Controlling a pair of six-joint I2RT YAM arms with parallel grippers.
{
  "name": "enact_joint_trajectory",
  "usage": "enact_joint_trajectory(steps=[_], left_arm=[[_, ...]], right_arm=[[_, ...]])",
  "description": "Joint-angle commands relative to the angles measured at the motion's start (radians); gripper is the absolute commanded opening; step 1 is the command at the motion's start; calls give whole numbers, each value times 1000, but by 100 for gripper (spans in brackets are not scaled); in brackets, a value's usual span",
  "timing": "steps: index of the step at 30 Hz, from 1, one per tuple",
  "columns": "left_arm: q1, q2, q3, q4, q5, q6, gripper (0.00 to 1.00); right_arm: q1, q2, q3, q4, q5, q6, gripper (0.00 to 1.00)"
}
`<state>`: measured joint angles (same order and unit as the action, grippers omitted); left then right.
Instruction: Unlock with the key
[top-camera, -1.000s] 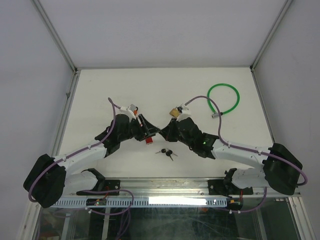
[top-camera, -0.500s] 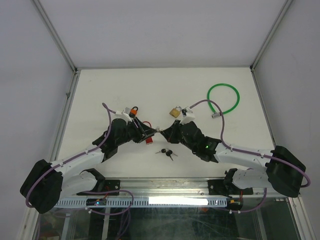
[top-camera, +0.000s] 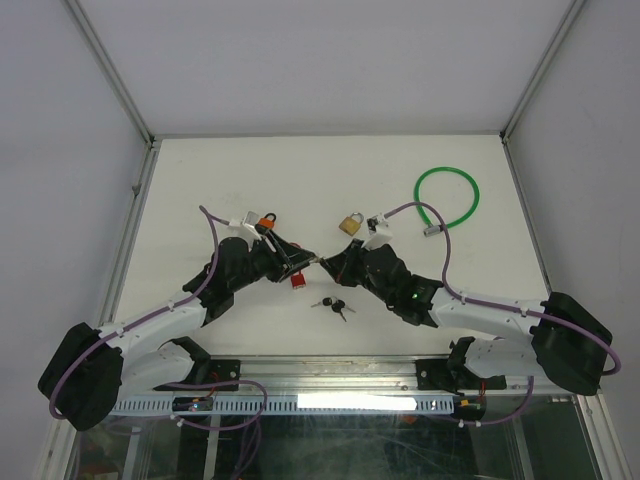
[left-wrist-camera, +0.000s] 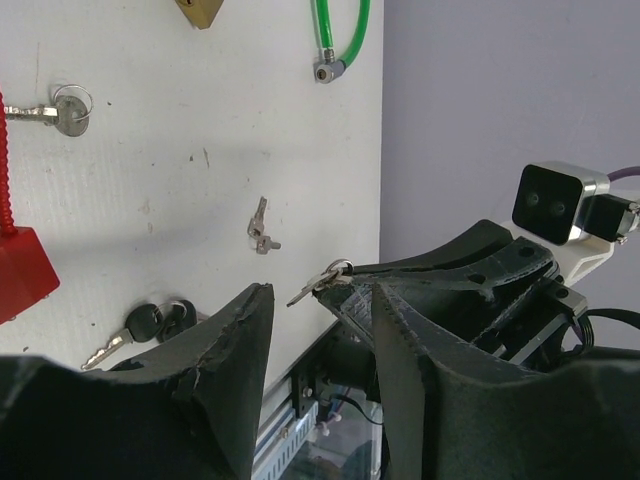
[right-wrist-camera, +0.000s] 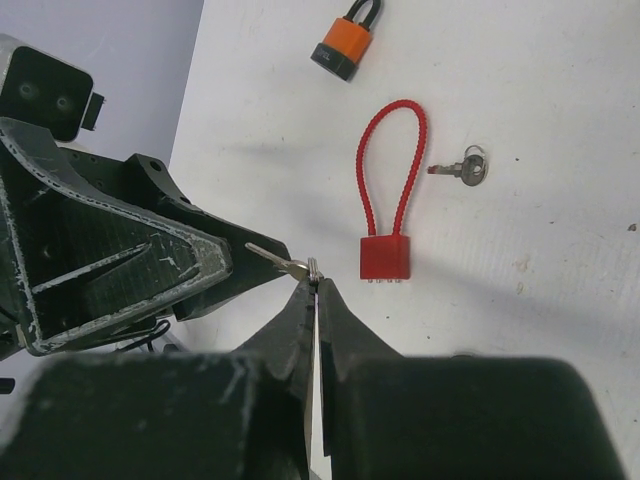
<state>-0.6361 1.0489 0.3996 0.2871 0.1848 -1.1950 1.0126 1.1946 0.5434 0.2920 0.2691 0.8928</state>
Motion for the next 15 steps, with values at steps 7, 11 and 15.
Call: enact_joint_trajectory(steps=[7, 11, 15], left_arm=[[-8, 8, 7, 92, 10, 19, 44], [-8, -7, 27, 42, -26, 77, 45], [-7, 2, 43, 41, -12, 110, 45]], right_arm=[[6, -17, 3, 75, 26, 31, 0], [7, -9, 10, 65, 17, 41, 0], [6, -6, 13, 61, 18, 44, 0]])
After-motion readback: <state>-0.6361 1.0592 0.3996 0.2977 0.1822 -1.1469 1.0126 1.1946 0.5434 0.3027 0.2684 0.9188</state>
